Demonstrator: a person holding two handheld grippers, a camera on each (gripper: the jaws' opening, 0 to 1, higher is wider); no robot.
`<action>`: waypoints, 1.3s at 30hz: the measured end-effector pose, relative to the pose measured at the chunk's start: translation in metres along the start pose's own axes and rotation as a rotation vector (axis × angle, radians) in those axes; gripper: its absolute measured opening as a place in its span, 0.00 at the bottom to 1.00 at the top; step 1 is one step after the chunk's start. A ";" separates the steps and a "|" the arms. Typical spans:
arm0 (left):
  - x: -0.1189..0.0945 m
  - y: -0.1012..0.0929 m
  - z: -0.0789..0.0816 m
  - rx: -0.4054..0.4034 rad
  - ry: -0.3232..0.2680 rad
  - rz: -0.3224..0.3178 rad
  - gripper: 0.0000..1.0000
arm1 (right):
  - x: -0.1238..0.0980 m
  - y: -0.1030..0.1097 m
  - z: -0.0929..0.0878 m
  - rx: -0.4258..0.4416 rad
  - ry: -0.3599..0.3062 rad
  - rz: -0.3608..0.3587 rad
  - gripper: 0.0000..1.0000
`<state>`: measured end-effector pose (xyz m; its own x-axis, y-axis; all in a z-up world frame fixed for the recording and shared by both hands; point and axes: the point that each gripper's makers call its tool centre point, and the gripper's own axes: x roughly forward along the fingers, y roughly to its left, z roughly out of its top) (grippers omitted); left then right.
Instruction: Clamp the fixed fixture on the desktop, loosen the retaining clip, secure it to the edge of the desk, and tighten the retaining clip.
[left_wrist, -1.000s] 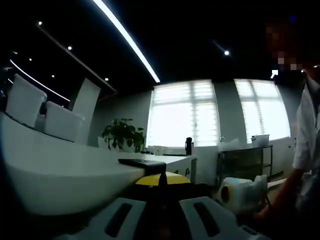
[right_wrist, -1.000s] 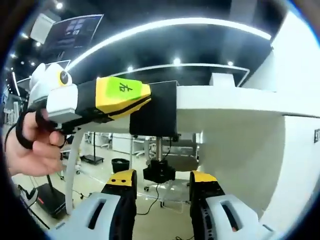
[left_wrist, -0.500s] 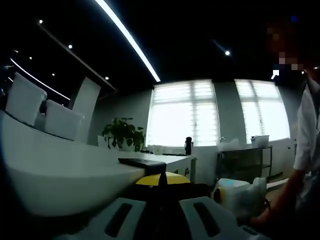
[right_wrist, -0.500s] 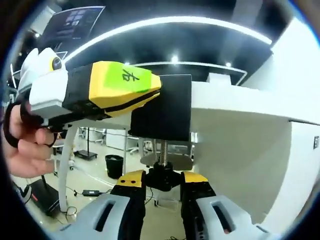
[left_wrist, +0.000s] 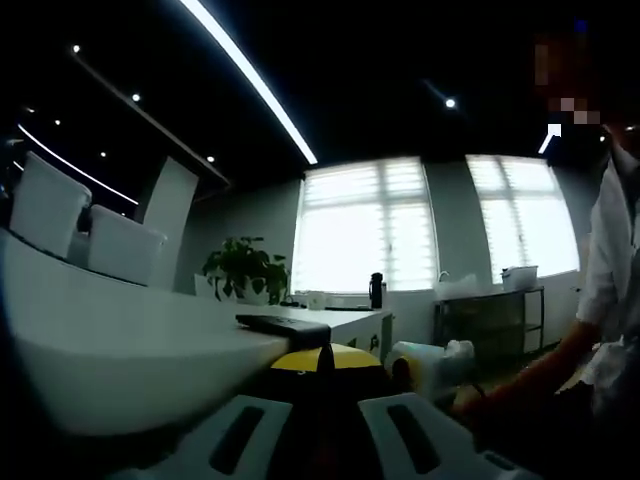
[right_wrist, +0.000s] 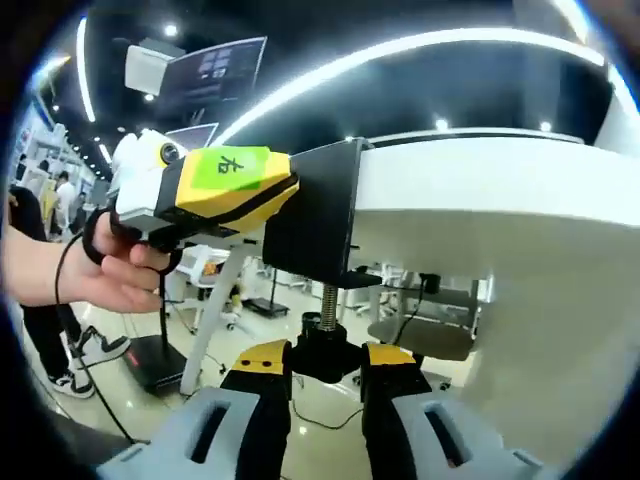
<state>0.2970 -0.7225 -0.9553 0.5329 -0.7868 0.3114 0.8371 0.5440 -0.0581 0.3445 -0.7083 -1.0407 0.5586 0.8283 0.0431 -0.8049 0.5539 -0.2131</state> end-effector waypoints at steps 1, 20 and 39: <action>0.000 0.000 0.000 -0.006 -0.003 -0.001 0.02 | 0.000 0.002 0.000 0.015 0.007 0.024 0.26; -0.001 0.000 0.001 -0.041 -0.029 -0.008 0.02 | -0.039 -0.006 -0.032 0.166 0.016 -0.325 0.39; 0.000 0.000 0.001 -0.023 -0.024 0.009 0.02 | -0.014 -0.016 -0.004 0.063 0.009 -0.609 0.38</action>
<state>0.2969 -0.7220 -0.9547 0.5375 -0.7747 0.3330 0.8351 0.5438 -0.0826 0.3503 -0.7296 -1.0415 0.9235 0.3607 0.1308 -0.3506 0.9318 -0.0944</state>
